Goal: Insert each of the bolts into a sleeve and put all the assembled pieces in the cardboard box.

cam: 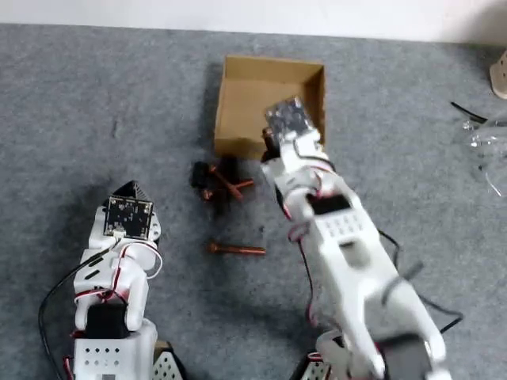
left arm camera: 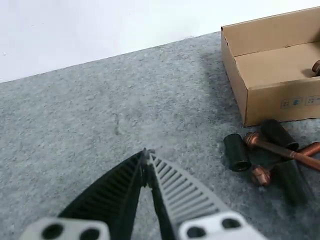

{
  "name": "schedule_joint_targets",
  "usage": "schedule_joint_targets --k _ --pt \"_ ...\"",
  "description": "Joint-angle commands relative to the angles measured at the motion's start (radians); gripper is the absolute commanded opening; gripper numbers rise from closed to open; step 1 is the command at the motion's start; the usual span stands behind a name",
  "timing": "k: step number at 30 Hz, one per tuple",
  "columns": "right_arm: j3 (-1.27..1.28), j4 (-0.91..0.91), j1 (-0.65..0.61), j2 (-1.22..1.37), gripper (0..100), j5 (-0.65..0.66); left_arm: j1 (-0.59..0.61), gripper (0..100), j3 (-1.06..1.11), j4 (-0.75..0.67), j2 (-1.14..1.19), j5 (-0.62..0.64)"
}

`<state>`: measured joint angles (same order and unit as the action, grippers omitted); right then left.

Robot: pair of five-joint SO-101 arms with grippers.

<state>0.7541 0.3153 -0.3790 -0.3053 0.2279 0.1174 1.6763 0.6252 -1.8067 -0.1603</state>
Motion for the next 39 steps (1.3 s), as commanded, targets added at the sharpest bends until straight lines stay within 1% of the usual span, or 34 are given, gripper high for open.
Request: schedule_joint_targets --k 1,6,11,13,16,19,26,35,37,39 --pt "-0.165 -0.047 0.045 0.142 0.4 -0.043 0.013 1 0.021 -0.026 -0.004 0.002" --pt "-0.309 -0.047 0.056 0.274 0.4 -0.044 0.012 1 0.021 -0.026 -0.004 0.002" --pt "-0.351 -0.053 0.071 0.375 0.4 -0.044 0.012 1 0.021 -0.026 -0.004 0.003" --pt "-0.367 -0.108 0.073 0.412 0.4 -0.058 0.012 1 0.021 -0.026 -0.004 0.003" --pt "-0.378 -0.163 0.076 0.472 0.4 -0.118 0.012 1 0.021 -0.026 -0.004 0.003" --pt "-0.381 -0.199 0.093 0.516 0.4 -0.124 0.012 1 0.021 -0.026 -0.004 0.003" --pt "-0.380 -0.213 0.117 0.547 0.4 -0.123 0.012 1 0.021 -0.026 -0.004 0.002" --pt "-0.378 -0.213 0.117 0.550 0.5 -0.127 0.013 1 0.021 -0.026 -0.004 0.002" --pt "-0.378 -0.213 0.117 0.550 3.1 -0.129 0.013 1 0.021 -0.026 -0.004 0.002" --pt "-0.377 -0.211 0.117 0.550 9.4 -0.129 0.013 1 0.021 -0.026 -0.004 0.002"
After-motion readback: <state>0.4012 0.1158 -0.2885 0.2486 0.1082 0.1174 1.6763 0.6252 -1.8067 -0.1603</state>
